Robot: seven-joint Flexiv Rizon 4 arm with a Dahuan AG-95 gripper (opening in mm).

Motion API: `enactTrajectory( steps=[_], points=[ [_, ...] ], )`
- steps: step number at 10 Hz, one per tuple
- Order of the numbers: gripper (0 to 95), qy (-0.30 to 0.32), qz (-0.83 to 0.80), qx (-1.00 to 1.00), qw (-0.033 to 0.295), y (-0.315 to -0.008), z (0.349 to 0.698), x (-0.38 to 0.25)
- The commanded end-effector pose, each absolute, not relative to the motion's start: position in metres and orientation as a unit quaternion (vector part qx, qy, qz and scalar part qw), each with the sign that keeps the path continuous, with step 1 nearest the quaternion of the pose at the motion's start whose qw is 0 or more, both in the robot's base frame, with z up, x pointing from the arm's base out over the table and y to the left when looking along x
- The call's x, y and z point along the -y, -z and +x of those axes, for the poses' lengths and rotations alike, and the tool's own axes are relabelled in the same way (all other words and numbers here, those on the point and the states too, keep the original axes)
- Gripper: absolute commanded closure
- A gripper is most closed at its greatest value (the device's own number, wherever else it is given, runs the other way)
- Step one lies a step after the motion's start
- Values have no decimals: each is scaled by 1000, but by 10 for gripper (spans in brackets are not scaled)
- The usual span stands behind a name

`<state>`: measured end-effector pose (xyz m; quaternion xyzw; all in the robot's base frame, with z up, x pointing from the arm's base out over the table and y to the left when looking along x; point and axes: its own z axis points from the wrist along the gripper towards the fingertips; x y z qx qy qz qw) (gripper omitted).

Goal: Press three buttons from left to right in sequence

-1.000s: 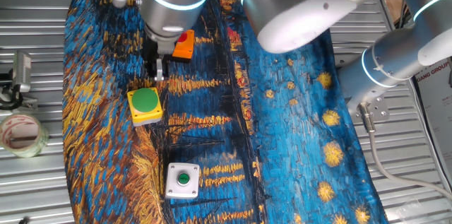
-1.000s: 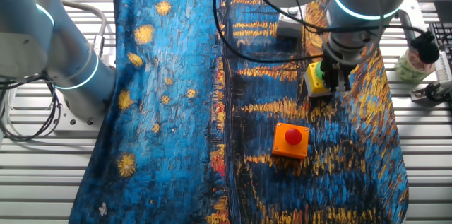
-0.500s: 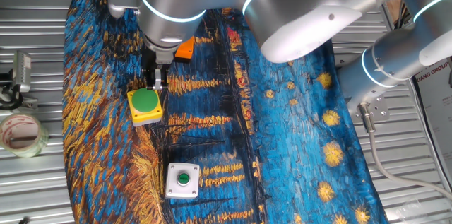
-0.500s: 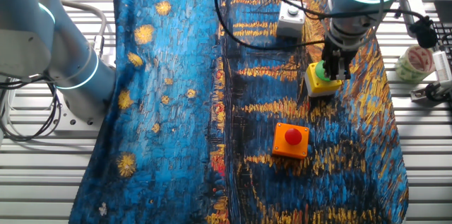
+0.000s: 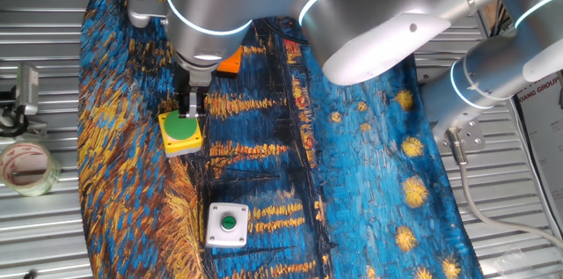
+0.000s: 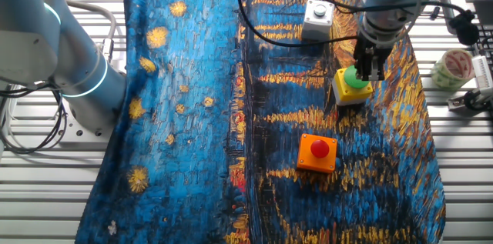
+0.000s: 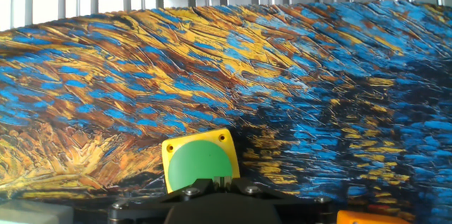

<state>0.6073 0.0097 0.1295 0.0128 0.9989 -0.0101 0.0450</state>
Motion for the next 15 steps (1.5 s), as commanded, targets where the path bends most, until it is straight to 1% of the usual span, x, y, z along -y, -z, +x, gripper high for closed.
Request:
enactTrajectory(
  steps=[1,15],
  points=[
    [950,9,16,-999,46,-130,608,-10],
    [950,3,24,-999,44,-130,608,-10]
  ],
)
